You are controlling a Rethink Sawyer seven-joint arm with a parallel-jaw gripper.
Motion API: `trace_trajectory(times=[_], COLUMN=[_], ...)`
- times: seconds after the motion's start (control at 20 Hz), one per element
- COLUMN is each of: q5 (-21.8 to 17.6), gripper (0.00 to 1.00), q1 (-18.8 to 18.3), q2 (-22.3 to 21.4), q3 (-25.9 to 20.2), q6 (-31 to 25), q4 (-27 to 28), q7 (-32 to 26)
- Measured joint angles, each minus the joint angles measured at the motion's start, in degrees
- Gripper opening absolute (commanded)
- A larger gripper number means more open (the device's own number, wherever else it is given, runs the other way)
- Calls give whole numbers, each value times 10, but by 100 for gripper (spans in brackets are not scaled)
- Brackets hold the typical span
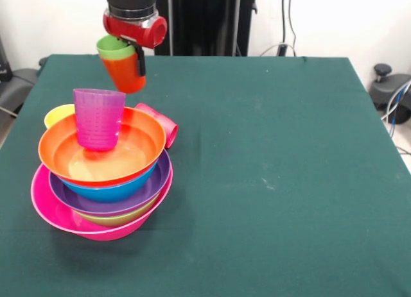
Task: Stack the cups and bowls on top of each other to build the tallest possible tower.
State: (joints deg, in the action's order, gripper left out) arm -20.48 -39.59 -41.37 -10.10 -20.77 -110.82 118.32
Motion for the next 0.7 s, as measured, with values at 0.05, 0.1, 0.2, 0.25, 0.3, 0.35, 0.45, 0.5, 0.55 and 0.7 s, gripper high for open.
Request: trace_trajectory(times=[0.05, 0.1, 0.2, 0.25, 0.3, 0.35, 0.45, 0.5, 0.55, 0.7], q5=[-2, -5, -7, -7, -7, -7, -7, -7, -8, -8], gripper=[0, 0, 0, 0, 0, 0, 0, 0, 0, 0], q1=[-6, -16, -28, -33, -40, -45, -58, -60, -66, -71], q2=[2, 4, 6, 6, 6, 6, 3, 3, -1, -7], q3=[-4, -10, -19, -22, -27, -30, -43, -45, -53, -61], q6=[0, 0, 0, 0, 0, 0, 0, 0, 0, -3], q4=[0, 0, 0, 0, 0, 0, 0, 0, 0, 0], q7=[0, 0, 0, 0, 0, 0, 0, 0, 0, 0])
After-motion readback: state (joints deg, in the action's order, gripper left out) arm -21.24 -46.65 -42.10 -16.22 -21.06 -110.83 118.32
